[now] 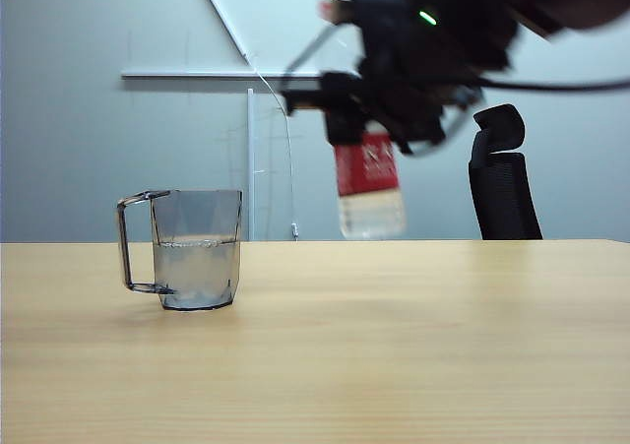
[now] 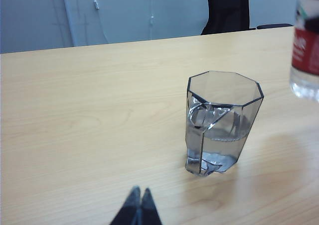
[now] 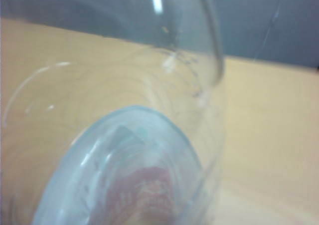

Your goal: Pick up the mineral water bottle on the table and pour water into the mug until it's half full.

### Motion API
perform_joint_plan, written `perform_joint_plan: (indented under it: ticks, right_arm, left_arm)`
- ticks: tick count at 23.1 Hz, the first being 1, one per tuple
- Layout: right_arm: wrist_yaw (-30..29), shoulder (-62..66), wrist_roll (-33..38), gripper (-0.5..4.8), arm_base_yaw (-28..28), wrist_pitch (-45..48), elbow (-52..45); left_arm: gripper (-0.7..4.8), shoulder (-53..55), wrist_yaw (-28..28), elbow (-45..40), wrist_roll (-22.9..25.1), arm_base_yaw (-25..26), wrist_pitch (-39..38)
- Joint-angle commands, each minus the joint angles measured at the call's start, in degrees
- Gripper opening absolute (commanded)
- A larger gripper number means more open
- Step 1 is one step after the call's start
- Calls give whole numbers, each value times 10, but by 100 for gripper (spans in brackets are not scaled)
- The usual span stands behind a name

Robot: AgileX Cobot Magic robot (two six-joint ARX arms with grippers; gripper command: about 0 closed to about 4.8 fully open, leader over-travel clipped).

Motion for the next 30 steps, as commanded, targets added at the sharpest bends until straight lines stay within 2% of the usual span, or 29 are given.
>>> perform_joint_plan:
  ticks: [1,7,19,21,26,30]
  right_arm:
    - [-12,-3,57,188,-20,85,-42]
    - [-13,-2,57,188,-34,108,-90]
    - [-5,23,43,192,-33,116,-91]
    - [-5,23,41,222,-33,115,-91]
    - [4,23,20,230,-28,114,-101]
    - [4,20,20,336,-21,117,-117]
  left_arm:
    - [-2,1,5,2,-2,14,3]
    - [-2,1,3,2,-2,76,3]
    - [-2,1,2,2,-2,116,3]
    - [-2,1,2,2,-2,123,3]
    - [-2,1,2,2,-2,127,3]
    - [-2,1,2,2,-2,127,3]
